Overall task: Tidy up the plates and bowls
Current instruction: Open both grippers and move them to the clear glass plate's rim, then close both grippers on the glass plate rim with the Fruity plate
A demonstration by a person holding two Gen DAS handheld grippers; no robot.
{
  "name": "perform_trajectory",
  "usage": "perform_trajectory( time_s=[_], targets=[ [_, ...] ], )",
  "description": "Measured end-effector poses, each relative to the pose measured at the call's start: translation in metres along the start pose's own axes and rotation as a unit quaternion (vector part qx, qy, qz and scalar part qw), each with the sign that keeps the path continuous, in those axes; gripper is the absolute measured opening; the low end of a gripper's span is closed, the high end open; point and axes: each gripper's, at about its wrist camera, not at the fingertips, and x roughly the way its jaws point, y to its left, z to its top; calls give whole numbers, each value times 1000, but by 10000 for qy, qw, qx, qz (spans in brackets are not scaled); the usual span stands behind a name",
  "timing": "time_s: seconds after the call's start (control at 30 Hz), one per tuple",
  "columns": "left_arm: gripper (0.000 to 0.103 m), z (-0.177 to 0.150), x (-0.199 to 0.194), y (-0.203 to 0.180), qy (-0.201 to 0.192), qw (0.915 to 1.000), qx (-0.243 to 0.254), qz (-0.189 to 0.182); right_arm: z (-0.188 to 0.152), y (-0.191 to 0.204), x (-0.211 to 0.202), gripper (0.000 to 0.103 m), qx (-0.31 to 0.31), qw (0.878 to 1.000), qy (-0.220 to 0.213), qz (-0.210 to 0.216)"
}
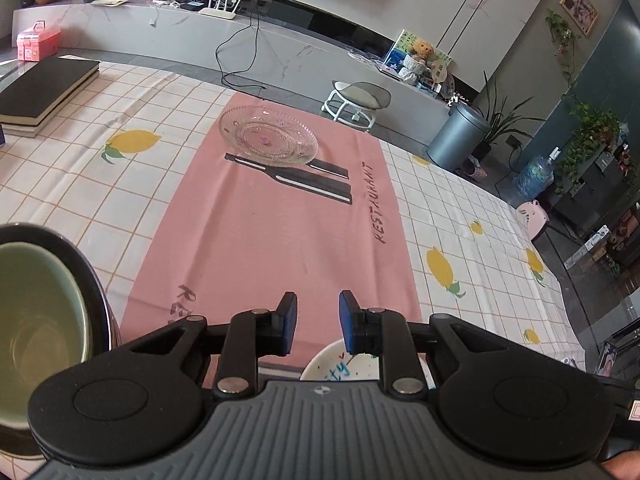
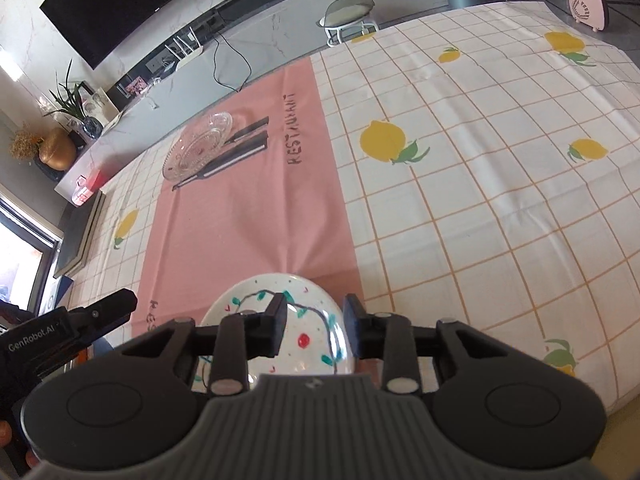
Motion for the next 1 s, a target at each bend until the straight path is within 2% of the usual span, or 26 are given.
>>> perform_trajectory(
  time_s=[0.37,0.6,0.67,0.73,0.9,1.0],
  targets=[
    [26,57,25,1,-151,9994,-323,-22,46,36,40,31,161,9981,-395,448],
    [36,99,49,12,-123,9992,-371,-110,76,53,71,32,201,9967,-481,626],
    [43,111,57,18,-165,9989,-422,-109,86,55,82,35,204,9966,-492,628],
    [44,124,68,25,-188,9984,-514,-110,96,55,94,40,231,9967,-478,622],
    [45,153,103,53,-209,9967,-776,133,121,53,127,40,463,9951,-398,784],
    [45,170,130,70,-11,9981,-613,105,134,57,150,40,491,9933,-320,997]
  ],
)
